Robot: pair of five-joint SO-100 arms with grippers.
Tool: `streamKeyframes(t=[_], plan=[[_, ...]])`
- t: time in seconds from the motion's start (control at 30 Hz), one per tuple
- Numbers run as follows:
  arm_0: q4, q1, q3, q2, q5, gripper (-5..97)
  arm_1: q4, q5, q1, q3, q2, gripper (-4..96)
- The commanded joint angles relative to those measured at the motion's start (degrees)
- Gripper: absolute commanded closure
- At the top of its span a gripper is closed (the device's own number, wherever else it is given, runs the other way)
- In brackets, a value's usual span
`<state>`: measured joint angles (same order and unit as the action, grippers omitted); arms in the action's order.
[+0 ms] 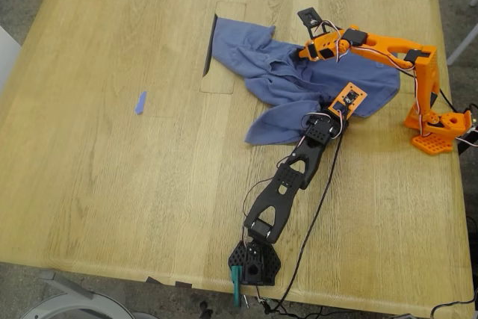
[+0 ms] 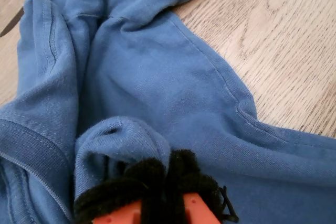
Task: Fold a T-shirt
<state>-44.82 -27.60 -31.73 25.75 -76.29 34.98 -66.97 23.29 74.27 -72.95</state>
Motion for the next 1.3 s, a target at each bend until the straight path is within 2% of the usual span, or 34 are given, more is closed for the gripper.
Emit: streamKeyframes(t=[0.0, 0.1, 0.27, 0.5, 0.77, 1.27], plan=[[-3.96, 3.87, 5.71, -3.43, -0.44, 76, -0.18, 0.00, -0.44, -0.09, -5.10, 90.1], [-9.76, 3.60, 16.87, -9.58, -0.53, 80, -0.09, 0.00, -0.44, 0.44, -5.71, 90.1], [-24.70, 4.04, 50.45, -28.04, -1.05, 92, 0.88, 0.09, -0.79, 1.41, -7.12, 90.1], [-28.39, 5.01, 50.71, -21.01, -2.37, 92, 2.99, 0.35, -1.76, 1.76, -10.55, 89.7], [-43.24, 5.98, 50.54, -7.38, -3.52, 92, 8.88, -0.53, -3.69, 0.97, -17.93, 88.9], [-52.65, 10.37, 50.54, 16.70, -2.37, 92, 12.66, -1.41, -7.73, 2.55, -35.24, 88.9]])
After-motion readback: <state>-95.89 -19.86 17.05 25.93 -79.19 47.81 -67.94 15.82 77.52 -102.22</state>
